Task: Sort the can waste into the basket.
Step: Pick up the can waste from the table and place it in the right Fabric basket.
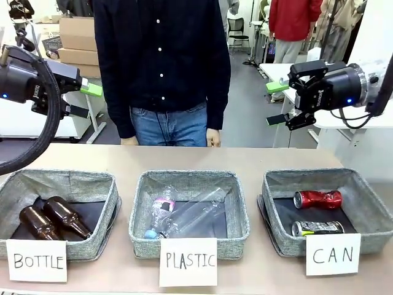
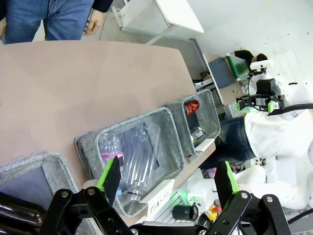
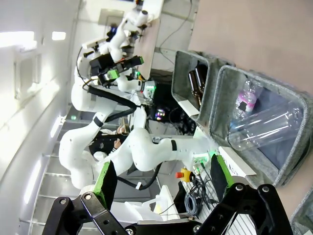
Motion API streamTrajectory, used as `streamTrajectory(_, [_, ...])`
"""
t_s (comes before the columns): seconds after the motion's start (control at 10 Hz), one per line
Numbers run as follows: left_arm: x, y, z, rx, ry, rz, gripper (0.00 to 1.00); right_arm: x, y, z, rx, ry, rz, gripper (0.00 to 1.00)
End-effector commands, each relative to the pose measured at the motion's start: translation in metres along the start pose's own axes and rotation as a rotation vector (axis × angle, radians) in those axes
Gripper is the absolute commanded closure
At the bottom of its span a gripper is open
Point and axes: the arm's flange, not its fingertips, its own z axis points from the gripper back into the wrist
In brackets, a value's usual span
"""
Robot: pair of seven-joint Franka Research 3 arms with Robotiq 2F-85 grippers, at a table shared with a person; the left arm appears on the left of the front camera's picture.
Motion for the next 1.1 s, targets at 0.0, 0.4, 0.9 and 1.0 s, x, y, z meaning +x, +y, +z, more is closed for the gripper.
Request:
streamTrajectory(0.0, [0.001, -0.0021, 0.003, 0.0, 0.01, 0.01, 0.0, -0.0011, -0.0016, 0.0002, -0.011, 0.003, 0.025, 0.0])
streamTrajectory(0.4, [0.001, -0.0021, 0.003, 0.0, 0.01, 0.01, 0.0, -0.0011, -0.0016, 0.0002, -0.011, 0.003, 0.025, 0.0])
streamTrajectory(0.9, [0.001, -0.0021, 0.003, 0.0, 0.01, 0.01, 0.0, -0.0011, -0.0016, 0.0002, -0.011, 0.003, 0.025, 0.0])
streamTrajectory(1.0, [0.001, -0.0021, 0.003, 0.0, 0.01, 0.01, 0.0, -0.0011, -0.0016, 0.0002, -0.011, 0.003, 0.025, 0.0])
